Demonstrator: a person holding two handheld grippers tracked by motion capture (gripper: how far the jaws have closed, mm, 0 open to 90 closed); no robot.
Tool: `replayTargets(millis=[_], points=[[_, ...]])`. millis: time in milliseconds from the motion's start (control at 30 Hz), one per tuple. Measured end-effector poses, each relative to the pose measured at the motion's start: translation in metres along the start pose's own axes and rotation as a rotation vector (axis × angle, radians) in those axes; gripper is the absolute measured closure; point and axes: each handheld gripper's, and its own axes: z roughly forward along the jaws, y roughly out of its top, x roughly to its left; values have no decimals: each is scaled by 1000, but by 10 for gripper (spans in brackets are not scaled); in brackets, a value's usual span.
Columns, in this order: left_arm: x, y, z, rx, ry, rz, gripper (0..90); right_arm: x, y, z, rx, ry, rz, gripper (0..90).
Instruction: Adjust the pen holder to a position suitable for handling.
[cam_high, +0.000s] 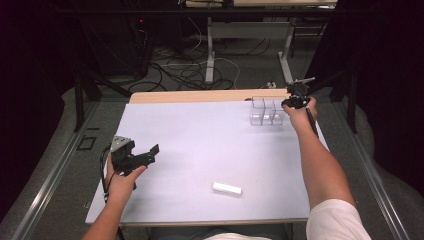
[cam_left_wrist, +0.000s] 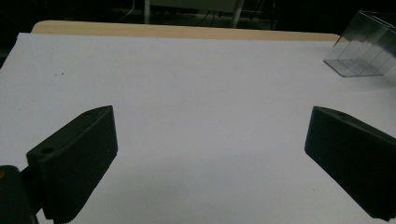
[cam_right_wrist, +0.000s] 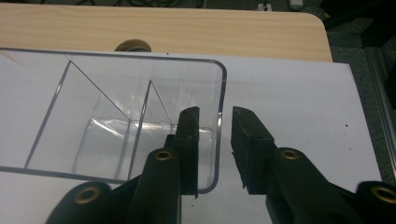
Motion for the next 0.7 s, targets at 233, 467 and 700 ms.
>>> replayTargets(millis=[233,467,700], points=[[0,0,1,3,-2,0,28,1,-2,3,21,-23,-4,838],[0,0,2,10,-2,5,30,5,-1,2,29,-50,-1,879],[1,0,2,9,-3,2,31,6,-1,0,38,-41,25,891]])
